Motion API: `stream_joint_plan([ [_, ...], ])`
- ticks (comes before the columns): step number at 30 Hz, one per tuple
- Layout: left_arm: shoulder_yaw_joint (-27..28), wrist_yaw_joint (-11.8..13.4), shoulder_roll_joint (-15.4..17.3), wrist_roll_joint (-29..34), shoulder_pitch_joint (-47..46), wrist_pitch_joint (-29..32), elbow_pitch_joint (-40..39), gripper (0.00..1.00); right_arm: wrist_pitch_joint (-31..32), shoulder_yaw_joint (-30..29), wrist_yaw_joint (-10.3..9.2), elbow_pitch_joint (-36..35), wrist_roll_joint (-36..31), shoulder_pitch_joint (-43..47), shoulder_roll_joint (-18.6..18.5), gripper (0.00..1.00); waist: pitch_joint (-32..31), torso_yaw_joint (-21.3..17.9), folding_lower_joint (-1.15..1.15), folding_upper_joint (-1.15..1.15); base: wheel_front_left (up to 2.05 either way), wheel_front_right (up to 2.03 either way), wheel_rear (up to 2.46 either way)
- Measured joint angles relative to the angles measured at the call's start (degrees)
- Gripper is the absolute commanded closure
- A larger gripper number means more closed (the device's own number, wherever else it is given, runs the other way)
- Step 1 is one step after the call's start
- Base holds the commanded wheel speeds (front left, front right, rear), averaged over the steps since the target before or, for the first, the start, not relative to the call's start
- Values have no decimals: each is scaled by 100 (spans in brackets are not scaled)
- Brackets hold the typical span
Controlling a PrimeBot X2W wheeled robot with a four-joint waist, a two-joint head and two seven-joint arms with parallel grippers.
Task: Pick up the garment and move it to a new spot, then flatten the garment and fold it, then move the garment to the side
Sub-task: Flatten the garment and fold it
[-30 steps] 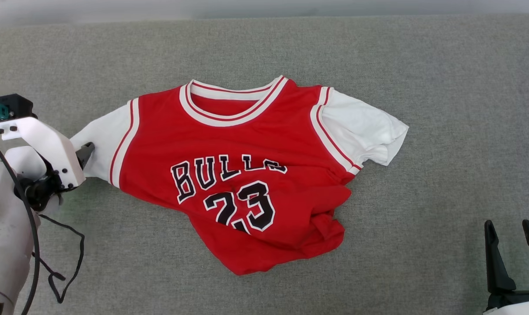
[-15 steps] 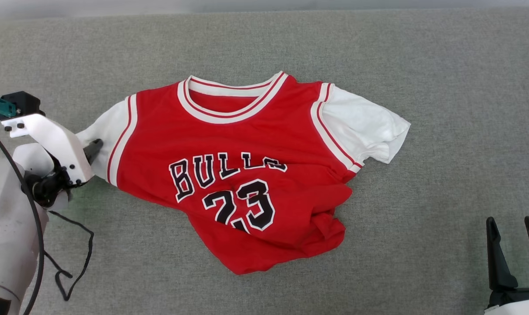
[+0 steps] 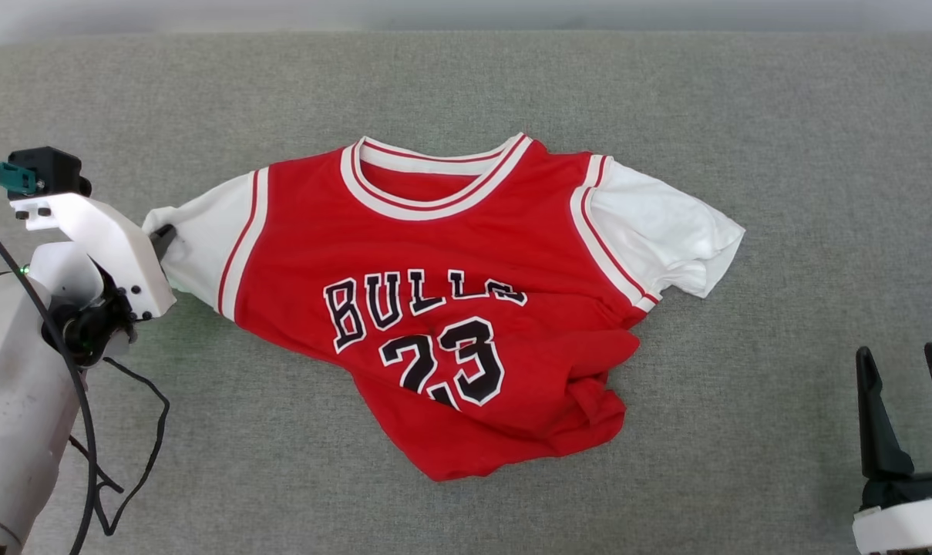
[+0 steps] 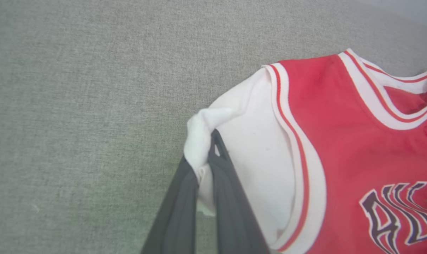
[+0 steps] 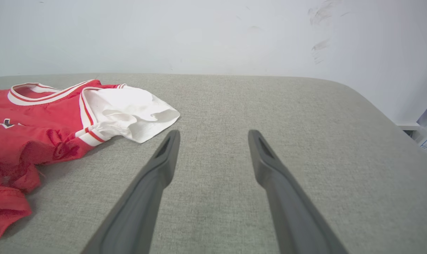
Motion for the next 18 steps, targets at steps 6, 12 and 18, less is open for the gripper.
stream_joint_plan([
  [6, -263, 0, 103, -77, 10, -193, -303, 100, 0, 398, 0, 238, 283, -380, -355, 0, -119, 91, 0, 0, 0, 0, 0],
  [12, -525, 0, 170, -218, 38, -315, -612, 100, 9, 960, 1, 890, 175, -993, -781, 0, -230, 158, 0, 0, 0, 0, 0],
  [18, -728, 0, 244, -346, 91, -361, -675, 100, 840, 1586, 0, 1592, 742, -1965, -987, 0, -305, 157, 0, 0, 0, 0, 0],
])
